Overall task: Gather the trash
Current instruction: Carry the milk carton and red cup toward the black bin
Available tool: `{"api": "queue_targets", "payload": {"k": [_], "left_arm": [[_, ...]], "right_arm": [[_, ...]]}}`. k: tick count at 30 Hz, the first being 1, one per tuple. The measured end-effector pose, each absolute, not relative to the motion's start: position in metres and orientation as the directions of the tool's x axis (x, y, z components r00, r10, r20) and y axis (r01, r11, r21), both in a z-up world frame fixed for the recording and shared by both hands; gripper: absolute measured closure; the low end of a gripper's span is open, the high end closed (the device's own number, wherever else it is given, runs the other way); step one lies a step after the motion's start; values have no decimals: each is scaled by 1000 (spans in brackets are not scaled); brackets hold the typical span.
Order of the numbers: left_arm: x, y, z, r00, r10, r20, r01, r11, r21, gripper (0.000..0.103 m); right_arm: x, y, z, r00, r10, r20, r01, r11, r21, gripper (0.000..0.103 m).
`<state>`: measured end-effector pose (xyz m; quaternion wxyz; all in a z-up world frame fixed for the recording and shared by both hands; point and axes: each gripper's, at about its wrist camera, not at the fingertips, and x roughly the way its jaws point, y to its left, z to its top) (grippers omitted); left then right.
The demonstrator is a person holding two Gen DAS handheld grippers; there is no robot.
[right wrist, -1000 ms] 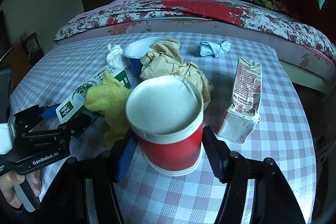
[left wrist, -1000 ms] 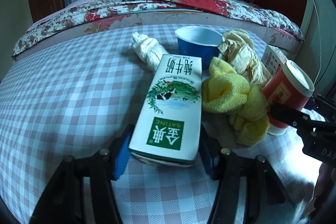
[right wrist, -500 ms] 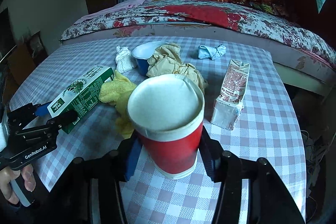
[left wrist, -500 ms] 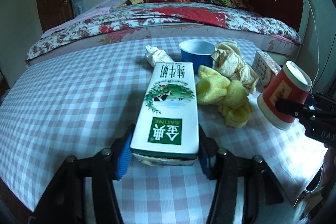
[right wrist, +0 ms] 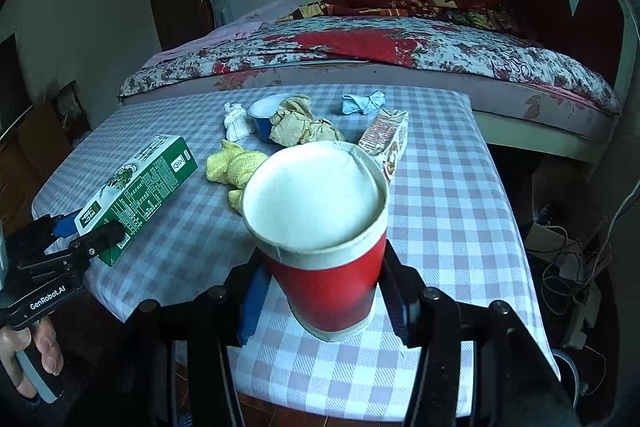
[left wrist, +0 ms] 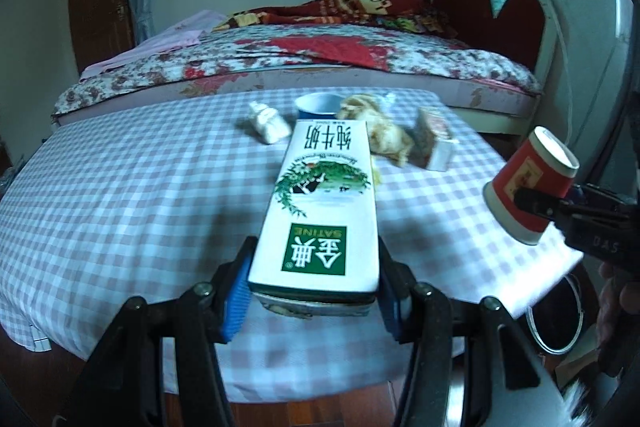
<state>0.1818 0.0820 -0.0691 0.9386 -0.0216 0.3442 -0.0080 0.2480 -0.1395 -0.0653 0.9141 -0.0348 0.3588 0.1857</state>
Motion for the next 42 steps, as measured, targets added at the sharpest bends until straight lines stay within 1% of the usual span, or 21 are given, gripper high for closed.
{"api": "queue_targets", "payload": {"k": [9,28,33,42], "left_arm": [[157,18,-59,762,-140,-632,148,988,-41,49],[134,-135,-67,661,-367,-655,463,886,-29,49],[129,-171,-71,624,-412,-664,523,852,-38,49],[116,-226,-88,539,-477,-694,611,789,-67,49]], "right_arm": [[203,-204,-55,716,254,-650,-271,960,76,50],[147,-341,-69,736,82,-672,-46,996,71,50],[129,-377,-74,730,27,-683,20,998,60,50],[111,-428,-92,699,-35,-714,88,995,37,50]]}}
